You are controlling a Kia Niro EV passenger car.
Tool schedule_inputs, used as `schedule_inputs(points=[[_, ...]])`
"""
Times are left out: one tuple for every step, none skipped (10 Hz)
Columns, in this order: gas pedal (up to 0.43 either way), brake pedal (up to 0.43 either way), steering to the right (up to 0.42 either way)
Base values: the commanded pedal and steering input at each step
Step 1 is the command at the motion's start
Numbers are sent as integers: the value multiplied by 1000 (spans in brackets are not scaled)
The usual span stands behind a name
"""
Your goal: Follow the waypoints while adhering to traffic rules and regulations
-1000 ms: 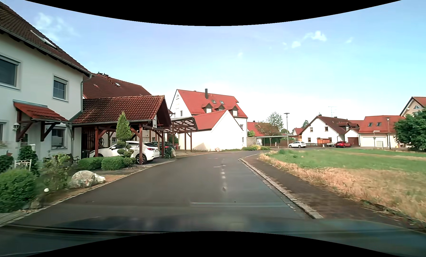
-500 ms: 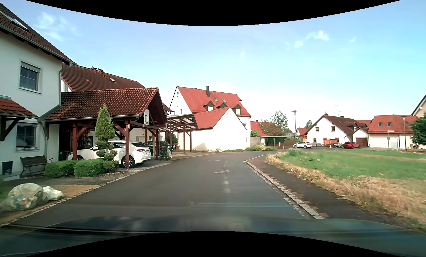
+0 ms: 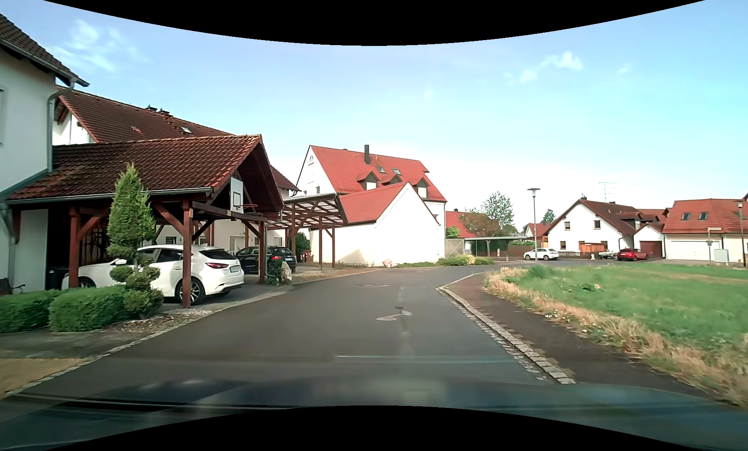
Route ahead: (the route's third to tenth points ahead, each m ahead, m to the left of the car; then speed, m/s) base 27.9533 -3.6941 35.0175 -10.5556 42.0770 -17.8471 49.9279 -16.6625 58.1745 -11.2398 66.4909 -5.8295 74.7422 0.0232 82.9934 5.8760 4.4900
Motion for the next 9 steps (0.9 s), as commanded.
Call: schedule_inputs(points=[[67, 0, -4], [59, 0, -4], [47, 0, -3], [47, 0, -1], [47, 0, -1], [47, 0, 0], [47, 0, 1], [47, 0, 2], [47, 0, 2]])
